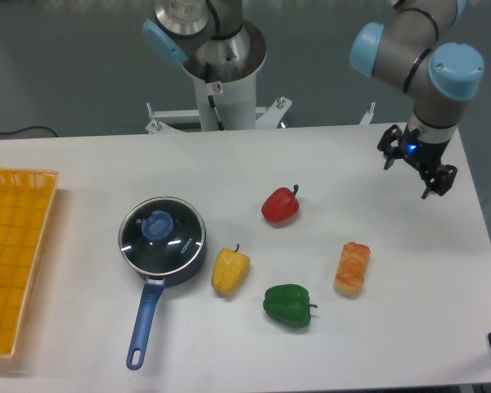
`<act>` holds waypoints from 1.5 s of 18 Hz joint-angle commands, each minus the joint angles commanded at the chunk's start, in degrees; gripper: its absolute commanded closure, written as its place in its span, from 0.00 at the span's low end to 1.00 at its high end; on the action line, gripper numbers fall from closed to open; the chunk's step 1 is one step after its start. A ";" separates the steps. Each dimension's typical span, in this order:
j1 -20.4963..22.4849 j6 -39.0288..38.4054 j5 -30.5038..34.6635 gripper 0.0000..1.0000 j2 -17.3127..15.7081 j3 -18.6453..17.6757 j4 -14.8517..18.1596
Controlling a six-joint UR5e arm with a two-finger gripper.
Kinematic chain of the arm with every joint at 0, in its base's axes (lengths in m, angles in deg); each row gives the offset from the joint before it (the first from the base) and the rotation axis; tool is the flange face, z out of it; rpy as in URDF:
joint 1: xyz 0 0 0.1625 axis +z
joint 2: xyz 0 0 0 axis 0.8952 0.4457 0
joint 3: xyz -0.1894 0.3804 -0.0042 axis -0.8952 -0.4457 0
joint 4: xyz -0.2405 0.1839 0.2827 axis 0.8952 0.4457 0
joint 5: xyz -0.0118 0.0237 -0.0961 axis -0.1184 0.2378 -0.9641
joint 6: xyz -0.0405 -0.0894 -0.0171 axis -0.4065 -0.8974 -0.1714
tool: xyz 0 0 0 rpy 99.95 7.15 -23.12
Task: Open the lid
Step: 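Move the open gripper across the table toward the saucepan lid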
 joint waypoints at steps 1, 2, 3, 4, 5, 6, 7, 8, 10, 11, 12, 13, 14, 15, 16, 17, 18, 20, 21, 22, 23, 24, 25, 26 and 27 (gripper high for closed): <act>-1.67 -2.39 0.00 0.00 -0.35 0.00 -0.09; -3.25 -3.80 0.00 0.00 -0.79 0.00 0.00; -4.49 -4.16 0.00 0.00 -1.23 -0.18 0.00; -5.46 -4.34 -0.26 0.00 -1.58 -0.44 0.00; -6.51 -5.48 -0.44 0.00 -2.19 -1.05 0.00; -7.48 -7.14 -0.53 0.00 -2.72 -1.32 0.00; -8.53 -8.29 -0.53 0.00 -2.90 -1.93 0.00; -9.67 -9.34 -0.53 0.00 -3.34 -2.89 0.00; -11.17 -10.23 -0.62 0.00 -4.57 -5.44 -0.26; -11.79 -10.15 -0.70 0.00 -4.92 -6.23 -0.35; -12.40 -10.32 -0.62 0.00 -5.10 -6.42 -0.26; -12.85 -11.10 -0.62 0.00 -5.54 -6.50 -0.26; -13.28 -12.42 -0.44 0.00 -6.06 -6.59 -0.26; -14.16 -13.39 -0.18 0.00 -6.42 -6.77 -0.26; -14.86 -13.57 -0.09 0.00 -6.77 -6.94 -0.26; -15.22 -13.57 0.00 0.00 -7.55 -7.29 -0.26; -15.57 -13.57 -0.09 0.00 -8.17 -7.82 -0.26; -16.97 -13.75 -0.09 0.00 -9.49 -8.96 -0.35; -17.85 -14.36 -0.09 0.00 -10.02 -9.40 -0.44; -18.64 -15.32 -0.09 0.00 -10.54 -9.75 -0.44; -19.52 -16.11 -0.09 0.00 -10.90 -10.02 -0.53; -20.66 -16.99 0.00 0.00 -11.34 -10.28 -0.79; -21.63 -18.13 0.35 0.00 -11.60 -10.28 -0.79; -22.60 -19.19 1.05 0.00 -11.78 -10.28 -0.79; -23.82 -20.07 2.10 0.00 -11.78 -10.28 -0.70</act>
